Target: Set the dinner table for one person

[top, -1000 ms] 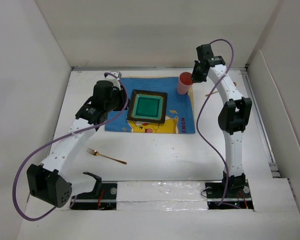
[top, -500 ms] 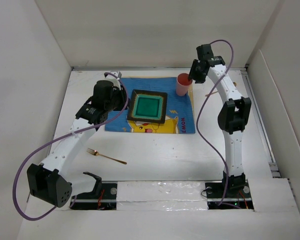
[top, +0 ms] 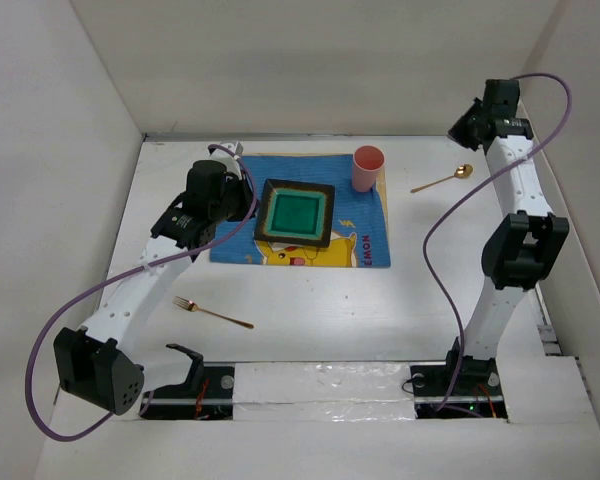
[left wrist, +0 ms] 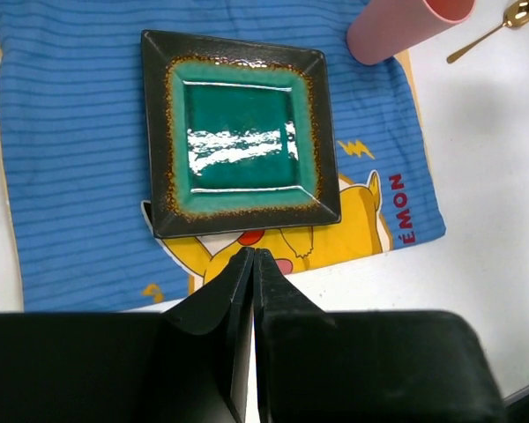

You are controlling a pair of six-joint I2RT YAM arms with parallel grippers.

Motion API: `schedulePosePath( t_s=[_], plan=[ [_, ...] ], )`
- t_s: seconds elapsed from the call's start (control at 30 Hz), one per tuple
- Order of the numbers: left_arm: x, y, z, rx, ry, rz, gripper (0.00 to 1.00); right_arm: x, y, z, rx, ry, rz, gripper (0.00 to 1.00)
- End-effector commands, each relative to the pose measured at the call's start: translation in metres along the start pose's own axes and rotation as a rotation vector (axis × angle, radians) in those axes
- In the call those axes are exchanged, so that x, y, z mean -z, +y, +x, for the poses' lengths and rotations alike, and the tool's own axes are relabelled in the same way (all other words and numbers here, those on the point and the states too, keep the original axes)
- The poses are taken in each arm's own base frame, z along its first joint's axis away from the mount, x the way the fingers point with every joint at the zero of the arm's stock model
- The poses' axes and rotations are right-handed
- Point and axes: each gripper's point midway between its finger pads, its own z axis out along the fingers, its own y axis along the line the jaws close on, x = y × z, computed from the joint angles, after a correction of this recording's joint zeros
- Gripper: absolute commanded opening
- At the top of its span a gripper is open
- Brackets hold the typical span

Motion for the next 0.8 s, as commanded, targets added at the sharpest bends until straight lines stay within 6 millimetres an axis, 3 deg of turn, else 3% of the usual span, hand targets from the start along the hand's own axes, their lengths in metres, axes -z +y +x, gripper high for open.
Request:
schedulePosePath(
  t_s=[0.0, 0.07, 0.1, 0.13, 0.17, 0.2, 0.3, 0.4, 0.77],
  plan=[
    [0.009, -0.011, -0.024, -0.005, -0.073, 0.037, 0.0, -0.037, -0.039, 0.005, -0.069, -0.014, 0.074, 0.0],
    [0.009, -0.01, -0.022, -0.005, -0.068, 0.032, 0.0, -0.048, -0.065, -0.002, -0.083, -0.04, 0.162, 0.0],
    [0.008, -0.009, -0.02, -0.004, -0.066, 0.03, 0.0, -0.062, -0.077, 0.01, -0.082, -0.004, 0.198, 0.0],
    [0.008, -0.008, -0.019, -0.004, -0.065, 0.028, 0.0, -0.067, -0.087, 0.009, -0.086, -0.006, 0.231, 0.05],
    [0.007, -0.006, -0.016, -0.007, -0.058, 0.02, 0.0, -0.082, -0.097, 0.014, -0.081, 0.011, 0.269, 0.29],
    [0.007, -0.005, -0.017, -0.007, -0.059, 0.017, 0.0, -0.082, -0.098, 0.013, -0.081, 0.008, 0.274, 0.29],
    [0.006, -0.002, -0.016, -0.013, -0.057, 0.001, 0.05, -0.099, -0.108, 0.016, -0.08, 0.015, 0.316, 0.45],
    [0.004, 0.0, -0.016, -0.018, -0.054, -0.012, 0.06, -0.108, -0.115, 0.017, -0.078, 0.029, 0.356, 0.47],
    [0.001, 0.004, -0.013, -0.02, -0.051, -0.028, 0.07, -0.138, -0.134, 0.066, -0.046, 0.099, 0.48, 0.43]
  ],
)
